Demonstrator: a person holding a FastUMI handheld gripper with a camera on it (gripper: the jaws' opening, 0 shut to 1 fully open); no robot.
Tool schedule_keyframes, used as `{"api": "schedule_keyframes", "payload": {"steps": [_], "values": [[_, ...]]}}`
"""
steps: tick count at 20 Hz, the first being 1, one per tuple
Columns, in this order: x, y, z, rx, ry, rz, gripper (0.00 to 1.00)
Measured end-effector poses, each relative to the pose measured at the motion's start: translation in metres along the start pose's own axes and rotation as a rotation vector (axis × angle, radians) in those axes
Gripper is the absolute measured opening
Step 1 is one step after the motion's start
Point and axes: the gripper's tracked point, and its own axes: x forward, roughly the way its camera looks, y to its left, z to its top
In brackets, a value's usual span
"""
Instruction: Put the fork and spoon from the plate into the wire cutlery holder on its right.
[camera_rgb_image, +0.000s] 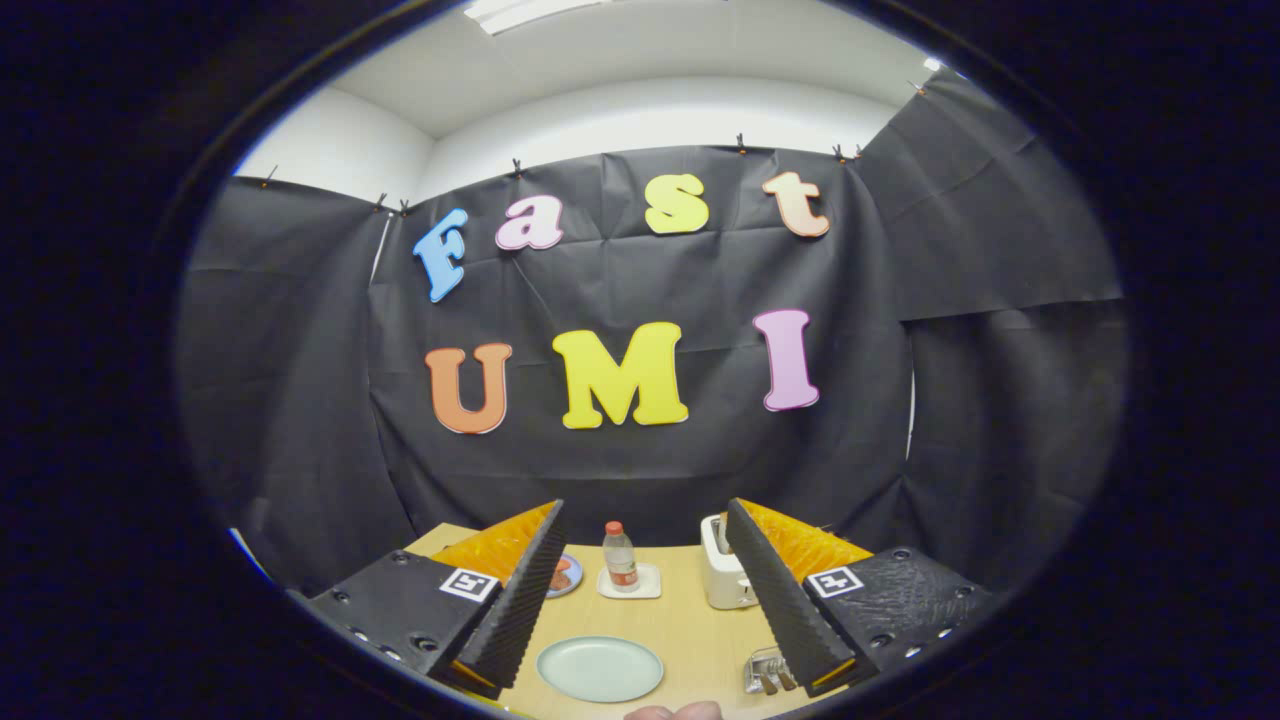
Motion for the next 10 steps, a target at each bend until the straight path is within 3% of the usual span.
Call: {"api": "schedule_keyframes", "payload": {"steps": [10], "values": [[-0.005,0.016,0.013,-0.003,-0.013,-0.018,0.96]]}}
